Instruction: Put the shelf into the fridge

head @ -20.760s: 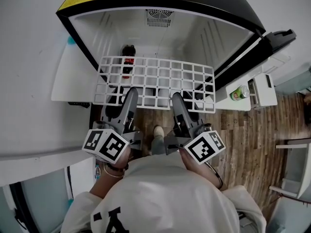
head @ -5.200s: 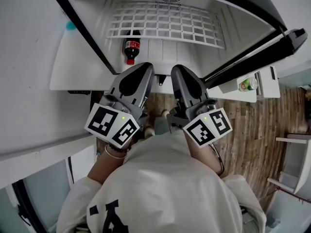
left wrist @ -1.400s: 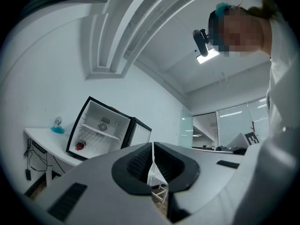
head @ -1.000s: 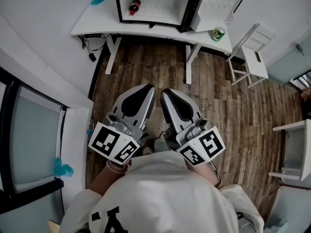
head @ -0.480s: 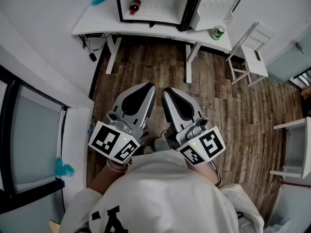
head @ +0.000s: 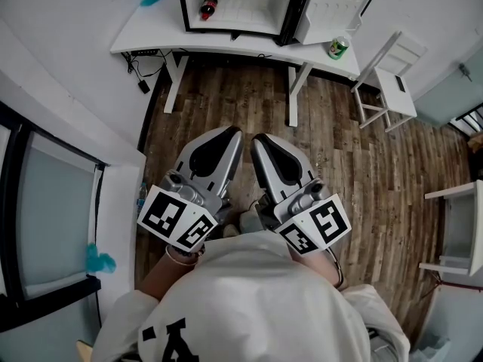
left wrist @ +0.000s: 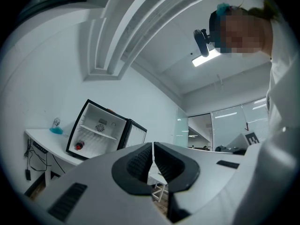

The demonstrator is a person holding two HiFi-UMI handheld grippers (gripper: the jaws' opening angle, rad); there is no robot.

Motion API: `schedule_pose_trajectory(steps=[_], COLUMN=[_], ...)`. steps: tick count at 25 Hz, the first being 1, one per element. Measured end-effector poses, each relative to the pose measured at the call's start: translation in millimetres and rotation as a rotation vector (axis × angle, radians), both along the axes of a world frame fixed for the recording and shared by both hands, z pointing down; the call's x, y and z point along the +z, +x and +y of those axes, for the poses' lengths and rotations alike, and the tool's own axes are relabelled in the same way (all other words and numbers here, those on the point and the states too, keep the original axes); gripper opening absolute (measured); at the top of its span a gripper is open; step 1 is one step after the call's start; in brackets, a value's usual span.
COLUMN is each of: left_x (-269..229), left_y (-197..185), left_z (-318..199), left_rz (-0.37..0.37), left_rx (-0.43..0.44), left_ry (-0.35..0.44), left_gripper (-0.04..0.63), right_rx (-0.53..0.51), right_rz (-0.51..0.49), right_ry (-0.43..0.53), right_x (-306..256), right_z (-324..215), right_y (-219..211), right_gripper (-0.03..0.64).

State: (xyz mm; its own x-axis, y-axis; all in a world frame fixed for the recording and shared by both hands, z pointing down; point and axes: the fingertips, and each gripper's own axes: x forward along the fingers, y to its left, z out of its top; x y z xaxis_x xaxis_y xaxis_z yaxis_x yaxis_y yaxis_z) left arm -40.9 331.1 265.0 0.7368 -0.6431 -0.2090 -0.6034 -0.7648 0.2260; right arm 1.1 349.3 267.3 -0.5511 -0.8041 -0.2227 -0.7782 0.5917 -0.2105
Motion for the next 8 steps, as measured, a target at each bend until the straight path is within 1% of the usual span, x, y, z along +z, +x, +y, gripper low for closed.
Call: schedule_pose_trajectory(steps=[8], left_x=[-2.4], left_y=[0.8], left_z=[0.1], left_rz=[0.000], left_rx=[-0.001], left_ry=[0.006], left_gripper=[0.015], right_rx=[0.000], right_rz=[0.005], right_ry=[0.005], right_x=[-1.9], right_z=[0.2], right_y=[0.7], right_gripper=[0.038])
